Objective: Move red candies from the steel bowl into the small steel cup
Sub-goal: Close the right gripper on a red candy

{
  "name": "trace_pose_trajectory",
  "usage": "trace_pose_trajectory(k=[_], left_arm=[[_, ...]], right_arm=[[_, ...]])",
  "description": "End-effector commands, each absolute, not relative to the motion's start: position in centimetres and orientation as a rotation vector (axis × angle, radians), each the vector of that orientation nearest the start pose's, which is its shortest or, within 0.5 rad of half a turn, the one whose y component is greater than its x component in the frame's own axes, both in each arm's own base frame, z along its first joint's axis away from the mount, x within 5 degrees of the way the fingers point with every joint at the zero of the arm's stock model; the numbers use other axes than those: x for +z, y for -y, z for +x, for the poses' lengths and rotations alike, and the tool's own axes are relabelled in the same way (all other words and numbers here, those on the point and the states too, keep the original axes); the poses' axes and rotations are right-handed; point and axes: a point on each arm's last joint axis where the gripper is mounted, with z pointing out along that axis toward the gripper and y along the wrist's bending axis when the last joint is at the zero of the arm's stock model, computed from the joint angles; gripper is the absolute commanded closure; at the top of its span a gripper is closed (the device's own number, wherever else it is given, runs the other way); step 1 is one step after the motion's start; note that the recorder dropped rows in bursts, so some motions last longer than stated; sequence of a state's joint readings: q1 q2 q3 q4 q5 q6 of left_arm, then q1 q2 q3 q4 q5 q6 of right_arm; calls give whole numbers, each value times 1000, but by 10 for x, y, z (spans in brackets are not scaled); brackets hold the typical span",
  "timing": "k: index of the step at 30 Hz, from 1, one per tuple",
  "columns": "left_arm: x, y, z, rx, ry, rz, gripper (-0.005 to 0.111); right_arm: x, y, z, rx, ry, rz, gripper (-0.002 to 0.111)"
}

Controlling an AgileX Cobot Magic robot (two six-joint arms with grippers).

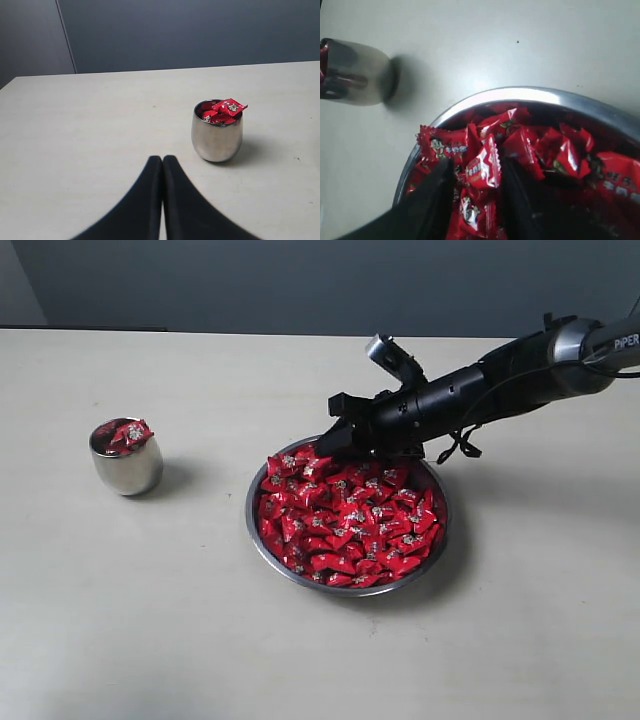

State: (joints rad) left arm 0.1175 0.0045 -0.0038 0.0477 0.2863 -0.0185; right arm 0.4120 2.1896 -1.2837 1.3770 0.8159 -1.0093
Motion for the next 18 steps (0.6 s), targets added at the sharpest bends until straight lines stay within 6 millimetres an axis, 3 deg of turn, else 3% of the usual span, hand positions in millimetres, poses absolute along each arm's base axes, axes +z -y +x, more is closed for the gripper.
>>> trace_pose_trajectory(k=[1, 12, 18], left_arm=[[187, -8, 54, 114, -1767, -92, 106], [187, -8, 54, 114, -1767, -92, 106], [187, -8, 54, 114, -1767, -92, 106]], right_arm=[[106, -225, 355, 1279, -2592, -477, 76], [105, -226, 354, 1261, -2603, -498, 76], [101, -239, 346, 1193, -2619, -568, 76]])
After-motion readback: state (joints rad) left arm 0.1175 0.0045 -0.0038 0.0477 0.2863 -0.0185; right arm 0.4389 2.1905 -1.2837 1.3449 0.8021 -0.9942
